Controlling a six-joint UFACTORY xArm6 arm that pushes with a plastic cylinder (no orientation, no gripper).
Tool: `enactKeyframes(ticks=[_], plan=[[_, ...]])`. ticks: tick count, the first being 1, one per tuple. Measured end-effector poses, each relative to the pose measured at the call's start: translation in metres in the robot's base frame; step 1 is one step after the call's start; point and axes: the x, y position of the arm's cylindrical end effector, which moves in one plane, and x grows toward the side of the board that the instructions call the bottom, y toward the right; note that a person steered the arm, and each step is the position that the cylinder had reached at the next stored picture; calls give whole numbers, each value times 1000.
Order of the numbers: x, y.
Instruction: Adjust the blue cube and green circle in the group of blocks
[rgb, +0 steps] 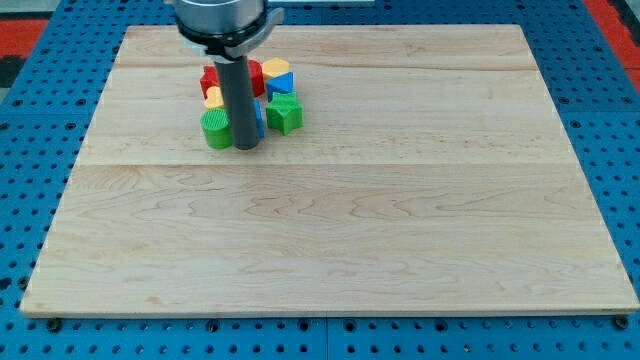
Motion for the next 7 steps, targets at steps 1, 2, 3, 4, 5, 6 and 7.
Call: enactKeyframes(ticks=[1,2,3,4,5,6,7], plan=[[5,-1],[12,-19],[12,-20],[19,-21],[29,-47],[24,-48],[18,-45]])
